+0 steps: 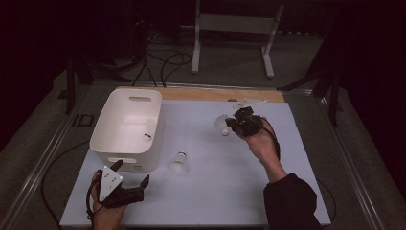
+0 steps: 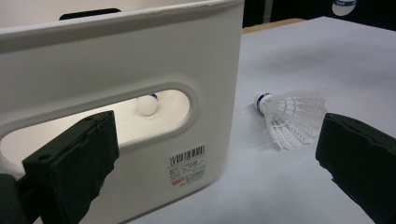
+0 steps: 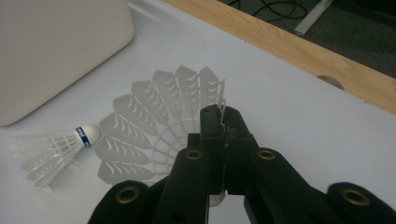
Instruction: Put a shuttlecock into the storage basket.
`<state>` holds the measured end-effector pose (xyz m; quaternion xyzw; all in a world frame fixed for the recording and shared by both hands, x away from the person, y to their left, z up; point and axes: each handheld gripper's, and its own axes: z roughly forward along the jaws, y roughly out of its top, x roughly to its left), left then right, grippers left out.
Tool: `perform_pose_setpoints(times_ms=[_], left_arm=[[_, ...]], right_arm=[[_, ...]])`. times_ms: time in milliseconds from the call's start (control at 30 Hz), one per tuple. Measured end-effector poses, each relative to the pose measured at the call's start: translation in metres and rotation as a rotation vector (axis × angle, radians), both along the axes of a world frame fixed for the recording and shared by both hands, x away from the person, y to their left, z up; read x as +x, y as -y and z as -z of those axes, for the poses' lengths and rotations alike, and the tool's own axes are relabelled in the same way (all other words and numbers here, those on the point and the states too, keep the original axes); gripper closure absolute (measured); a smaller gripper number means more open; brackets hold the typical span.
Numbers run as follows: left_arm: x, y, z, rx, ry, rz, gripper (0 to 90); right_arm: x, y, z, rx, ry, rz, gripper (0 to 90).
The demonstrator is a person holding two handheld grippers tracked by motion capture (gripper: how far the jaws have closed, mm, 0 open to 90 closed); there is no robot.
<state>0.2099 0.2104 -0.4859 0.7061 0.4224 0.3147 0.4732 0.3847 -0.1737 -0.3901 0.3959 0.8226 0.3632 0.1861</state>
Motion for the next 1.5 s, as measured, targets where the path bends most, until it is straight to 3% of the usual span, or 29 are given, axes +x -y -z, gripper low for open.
perform_pose_setpoints(times_ms=[1500], left_arm=[[0.000,0.000,0.000,0.004,-0.003,0.005,0.0]], right_arm=[[-0.004,-0.045,-0.024,0.058,0.034,-0.095,89.3]])
